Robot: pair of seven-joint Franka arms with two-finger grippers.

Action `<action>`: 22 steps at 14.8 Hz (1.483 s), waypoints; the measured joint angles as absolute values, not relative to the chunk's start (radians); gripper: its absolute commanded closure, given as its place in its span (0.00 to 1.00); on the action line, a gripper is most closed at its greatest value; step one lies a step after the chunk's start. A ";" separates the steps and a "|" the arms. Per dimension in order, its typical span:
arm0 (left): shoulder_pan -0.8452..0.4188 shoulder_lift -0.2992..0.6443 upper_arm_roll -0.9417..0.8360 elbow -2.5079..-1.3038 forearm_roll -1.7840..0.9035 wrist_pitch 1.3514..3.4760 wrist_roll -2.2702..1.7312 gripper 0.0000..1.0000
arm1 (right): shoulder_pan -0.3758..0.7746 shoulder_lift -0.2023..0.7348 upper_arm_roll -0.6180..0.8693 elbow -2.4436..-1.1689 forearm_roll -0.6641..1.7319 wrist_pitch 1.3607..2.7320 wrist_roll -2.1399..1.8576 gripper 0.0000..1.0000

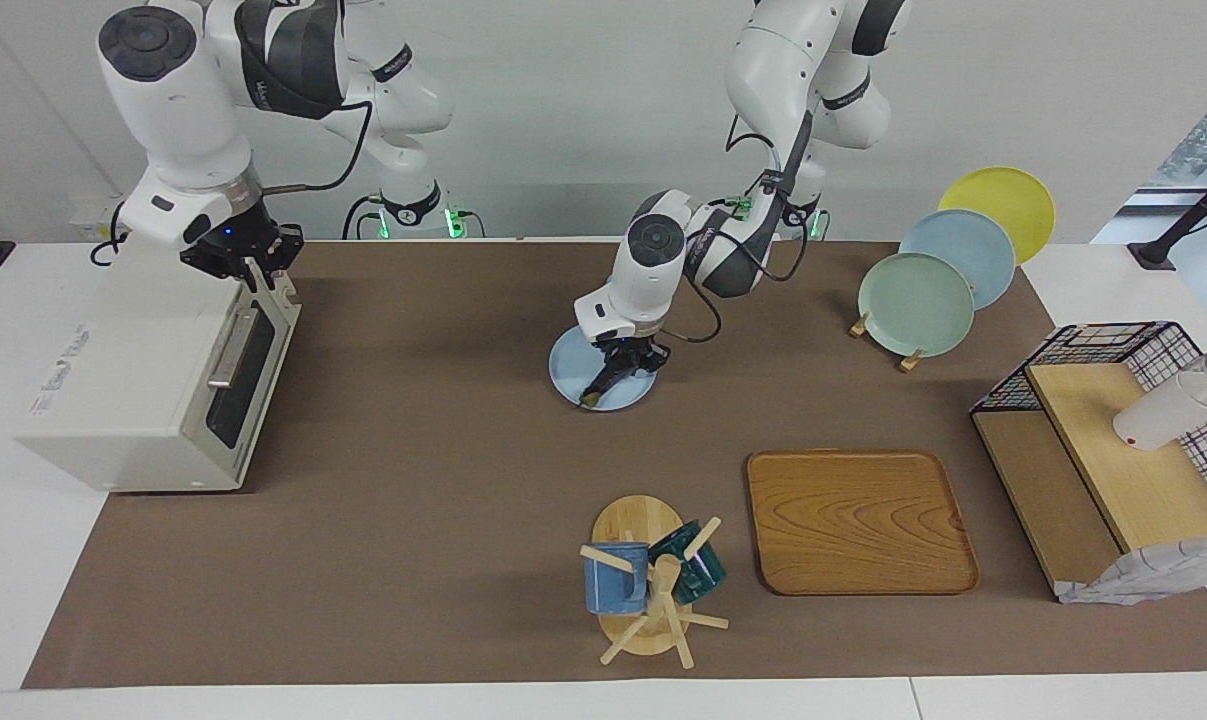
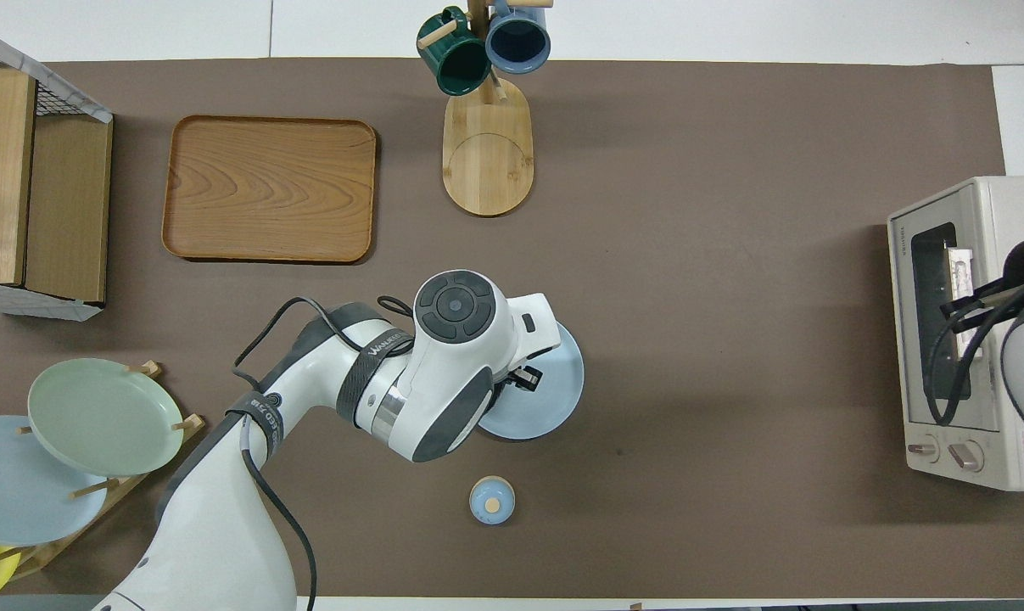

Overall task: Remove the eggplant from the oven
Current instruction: 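Carry the eggplant to the wooden tray with the left gripper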

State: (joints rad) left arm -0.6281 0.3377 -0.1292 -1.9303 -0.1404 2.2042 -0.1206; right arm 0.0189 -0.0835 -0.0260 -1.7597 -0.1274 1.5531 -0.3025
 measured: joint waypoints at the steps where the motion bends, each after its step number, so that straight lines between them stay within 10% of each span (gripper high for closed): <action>1: -0.628 0.337 -0.129 -1.930 -0.141 2.204 -0.130 1.00 | 0.019 -0.084 -0.024 -1.738 -0.105 1.539 -0.292 0.46; 2: -0.628 0.337 -0.128 -1.928 -0.141 2.203 -0.144 1.00 | 0.020 -0.084 -0.023 -1.725 -0.093 1.532 -0.284 0.11; 3: -0.628 0.335 -0.125 -1.924 -0.141 2.201 -0.157 1.00 | 0.019 -0.083 -0.023 -1.721 -0.089 1.531 -0.282 0.00; 13: -0.293 0.317 -0.092 -1.692 -0.141 2.019 -0.194 1.00 | 0.020 -0.079 -0.023 -1.720 -0.089 1.531 -0.280 0.00; 22: -0.089 0.635 -0.093 -1.430 -0.084 2.075 -0.088 1.00 | 0.029 -0.078 -0.025 -1.720 -0.086 1.531 -0.280 0.00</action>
